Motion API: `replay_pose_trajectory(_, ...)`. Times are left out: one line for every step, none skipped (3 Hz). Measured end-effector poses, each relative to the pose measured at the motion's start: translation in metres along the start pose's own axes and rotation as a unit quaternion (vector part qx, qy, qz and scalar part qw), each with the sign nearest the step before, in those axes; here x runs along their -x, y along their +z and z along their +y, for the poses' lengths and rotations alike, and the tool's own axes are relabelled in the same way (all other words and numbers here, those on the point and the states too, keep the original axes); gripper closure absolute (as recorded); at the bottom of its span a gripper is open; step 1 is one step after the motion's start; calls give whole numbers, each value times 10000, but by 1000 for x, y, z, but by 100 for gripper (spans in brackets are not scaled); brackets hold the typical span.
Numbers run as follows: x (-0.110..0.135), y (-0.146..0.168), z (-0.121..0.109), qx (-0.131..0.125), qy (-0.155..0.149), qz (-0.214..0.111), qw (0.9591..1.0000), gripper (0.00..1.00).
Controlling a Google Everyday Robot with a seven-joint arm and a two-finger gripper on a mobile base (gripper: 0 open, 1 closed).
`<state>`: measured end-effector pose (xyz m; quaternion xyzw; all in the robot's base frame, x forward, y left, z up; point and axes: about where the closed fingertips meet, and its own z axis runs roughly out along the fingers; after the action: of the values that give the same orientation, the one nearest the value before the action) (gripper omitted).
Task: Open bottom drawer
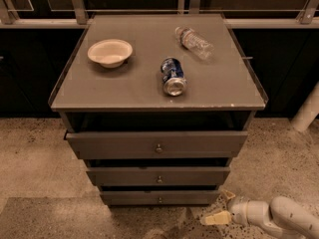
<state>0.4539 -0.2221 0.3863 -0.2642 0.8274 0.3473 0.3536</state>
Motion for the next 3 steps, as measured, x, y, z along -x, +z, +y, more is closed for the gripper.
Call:
replay_pose_trajectory(-12, 36, -10, 91, -525, -97, 9985, 0)
replay_pose_trajectory(-40, 88, -24, 389, -659, -382, 9963, 0)
replay_pose_trajectory(-42, 90, -25, 394, -645, -388, 9964, 0)
